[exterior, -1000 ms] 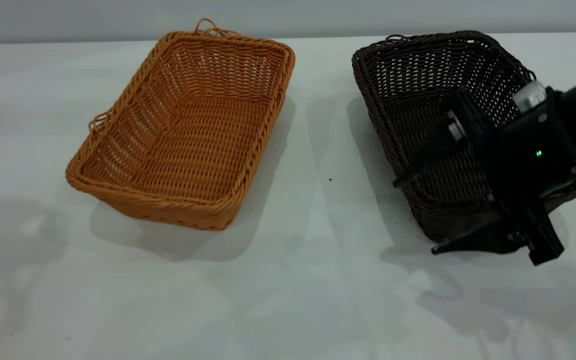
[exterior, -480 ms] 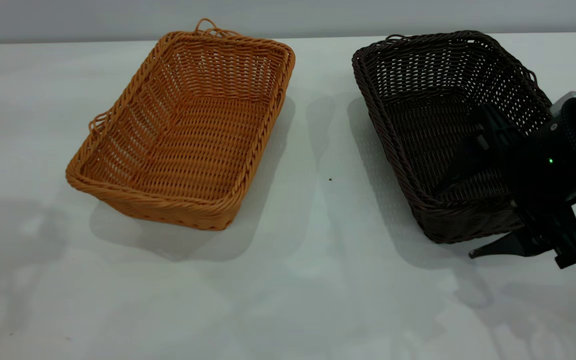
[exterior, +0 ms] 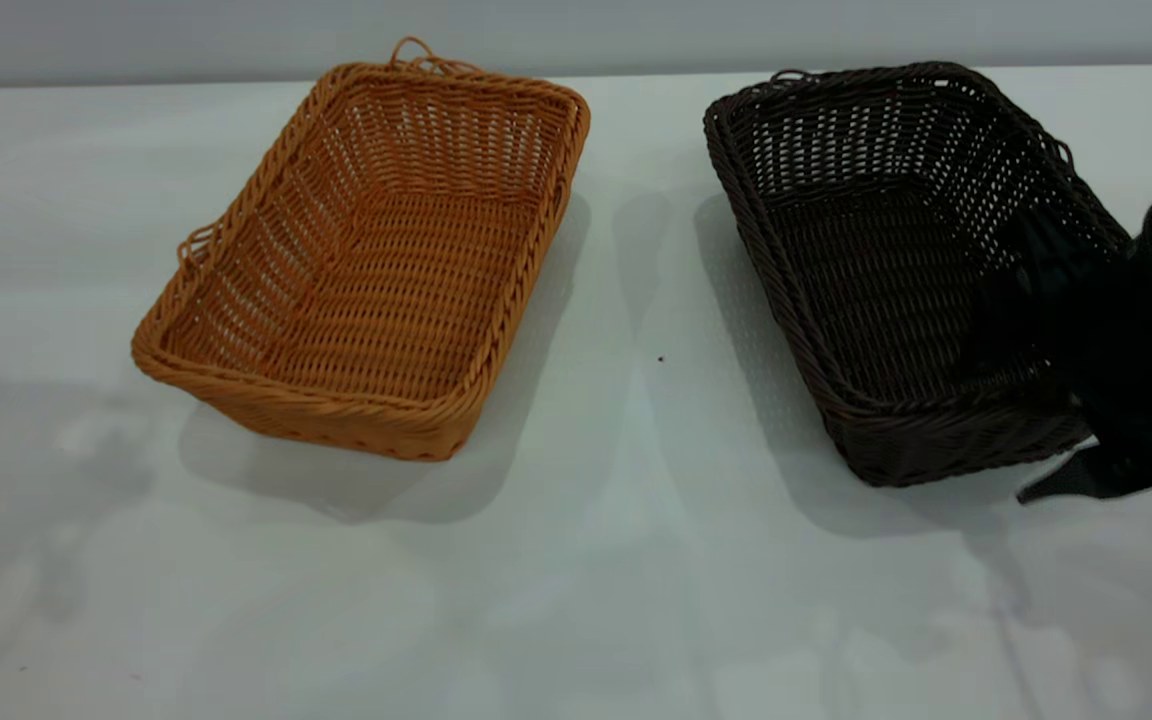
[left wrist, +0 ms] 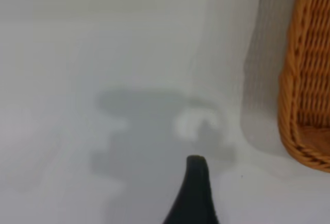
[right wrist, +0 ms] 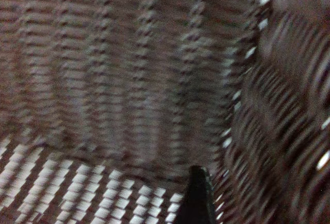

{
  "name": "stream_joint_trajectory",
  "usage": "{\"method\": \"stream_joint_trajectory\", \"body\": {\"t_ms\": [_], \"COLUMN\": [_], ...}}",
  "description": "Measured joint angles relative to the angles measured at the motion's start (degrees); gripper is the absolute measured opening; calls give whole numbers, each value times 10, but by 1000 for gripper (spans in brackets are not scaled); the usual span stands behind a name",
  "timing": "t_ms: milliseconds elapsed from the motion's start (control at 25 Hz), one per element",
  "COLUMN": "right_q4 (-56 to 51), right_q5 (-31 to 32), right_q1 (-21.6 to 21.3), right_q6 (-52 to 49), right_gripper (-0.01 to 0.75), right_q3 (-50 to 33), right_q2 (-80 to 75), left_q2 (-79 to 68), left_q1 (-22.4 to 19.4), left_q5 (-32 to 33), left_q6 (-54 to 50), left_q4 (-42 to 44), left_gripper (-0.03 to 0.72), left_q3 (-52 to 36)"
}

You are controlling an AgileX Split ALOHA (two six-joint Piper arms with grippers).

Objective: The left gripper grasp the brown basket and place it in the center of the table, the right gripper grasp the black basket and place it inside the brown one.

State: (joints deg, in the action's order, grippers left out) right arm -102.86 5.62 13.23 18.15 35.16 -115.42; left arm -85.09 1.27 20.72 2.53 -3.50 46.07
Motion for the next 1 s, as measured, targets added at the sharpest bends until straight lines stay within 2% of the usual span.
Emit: {"method": "stream_joint_trajectory", "body": {"t_ms": [360, 720, 1000], "right_q4": [-1, -1, -1], "right_q5": [-5, -5, -5], "right_q1": [0, 0, 0], "right_q6": [-2, 19, 30], "right_gripper": [551, 551, 529], "right_q3": [0, 0, 0], "right_q2": [-24, -24, -27], "left_q2": [-177, -345, -426], "left_q1": [4, 70, 90], "left_q5": [4, 17, -17], "left_q6": [13, 13, 13], "left_q4": [-2, -2, -10], "left_gripper": [589, 589, 588], "left_q3": [135, 260, 301]}}
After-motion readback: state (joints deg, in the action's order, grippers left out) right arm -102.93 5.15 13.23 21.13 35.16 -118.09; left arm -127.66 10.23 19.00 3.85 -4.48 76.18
